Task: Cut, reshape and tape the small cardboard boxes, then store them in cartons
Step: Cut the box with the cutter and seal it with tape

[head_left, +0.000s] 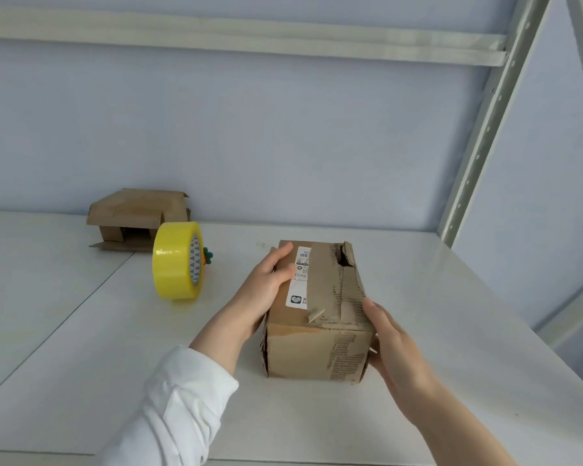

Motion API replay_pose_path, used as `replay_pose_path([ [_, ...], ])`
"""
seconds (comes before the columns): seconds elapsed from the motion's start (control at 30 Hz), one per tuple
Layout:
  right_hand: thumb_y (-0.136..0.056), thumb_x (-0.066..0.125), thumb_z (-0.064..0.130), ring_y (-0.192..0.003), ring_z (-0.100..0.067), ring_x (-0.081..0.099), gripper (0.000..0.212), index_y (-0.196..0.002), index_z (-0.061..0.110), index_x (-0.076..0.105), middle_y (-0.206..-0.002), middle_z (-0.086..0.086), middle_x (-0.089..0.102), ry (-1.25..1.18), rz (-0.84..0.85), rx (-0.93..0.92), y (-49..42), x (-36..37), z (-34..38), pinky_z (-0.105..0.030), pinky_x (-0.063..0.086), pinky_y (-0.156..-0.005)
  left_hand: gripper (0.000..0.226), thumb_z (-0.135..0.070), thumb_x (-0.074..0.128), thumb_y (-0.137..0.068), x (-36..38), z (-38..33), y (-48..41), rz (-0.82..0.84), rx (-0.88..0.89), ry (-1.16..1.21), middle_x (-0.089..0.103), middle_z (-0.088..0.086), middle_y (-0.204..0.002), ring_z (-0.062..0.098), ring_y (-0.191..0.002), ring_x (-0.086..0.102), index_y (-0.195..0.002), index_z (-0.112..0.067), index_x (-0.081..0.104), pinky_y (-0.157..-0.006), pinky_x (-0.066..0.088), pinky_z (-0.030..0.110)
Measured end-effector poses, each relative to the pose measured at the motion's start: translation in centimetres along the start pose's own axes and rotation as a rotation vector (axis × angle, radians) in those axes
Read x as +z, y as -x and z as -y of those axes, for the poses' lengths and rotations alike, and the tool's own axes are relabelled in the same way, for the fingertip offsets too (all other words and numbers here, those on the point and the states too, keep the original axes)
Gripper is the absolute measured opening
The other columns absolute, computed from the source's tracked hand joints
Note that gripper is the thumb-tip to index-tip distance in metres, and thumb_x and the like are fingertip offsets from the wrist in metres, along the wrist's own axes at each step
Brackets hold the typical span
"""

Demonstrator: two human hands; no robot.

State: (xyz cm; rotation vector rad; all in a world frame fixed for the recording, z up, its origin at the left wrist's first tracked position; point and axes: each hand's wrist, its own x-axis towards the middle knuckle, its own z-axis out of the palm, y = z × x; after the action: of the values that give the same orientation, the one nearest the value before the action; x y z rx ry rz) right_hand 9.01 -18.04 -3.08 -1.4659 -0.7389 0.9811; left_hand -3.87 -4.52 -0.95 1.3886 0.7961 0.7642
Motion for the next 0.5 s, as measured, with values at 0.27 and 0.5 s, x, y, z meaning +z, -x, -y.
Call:
replay_pose_path([
  [0.27,-0.097,0.035,0.037,-0.091,-0.019,0.065,0.038,-0.114,0.019,0.064,-0.102,-0.005,0.072,-0.008,-0.049,0.071,-1.0,0.7,0.6,-0.032,0.046,-0.074,0.089,-0.049,0.054,-0.074,-0.7,1.8,-1.4,0.101,-0.033,0.039,0.011,-0.007,-0.157,0.015,-0.144,0.016,-0.145,-0.045,0.001,-0.115,0.022,0.045],
  [0.5,-0.095,0.046,0.035,-0.122,-0.018,0.05,0.041,-0.133,0.02,0.051,-0.134,0.003,0.055,0.217,-0.199,0.062,-0.3,0.9,3.4,-0.035,0.036,-0.105,0.061,-0.038,0.035,-0.099,-2.8,-0.6,-1.0,-0.036,0.287,-0.517,-0.003,-0.001,-0.157,0.01,-0.143,-0.011,-0.15,-0.018,0.008,-0.117,-0.005,0.035],
])
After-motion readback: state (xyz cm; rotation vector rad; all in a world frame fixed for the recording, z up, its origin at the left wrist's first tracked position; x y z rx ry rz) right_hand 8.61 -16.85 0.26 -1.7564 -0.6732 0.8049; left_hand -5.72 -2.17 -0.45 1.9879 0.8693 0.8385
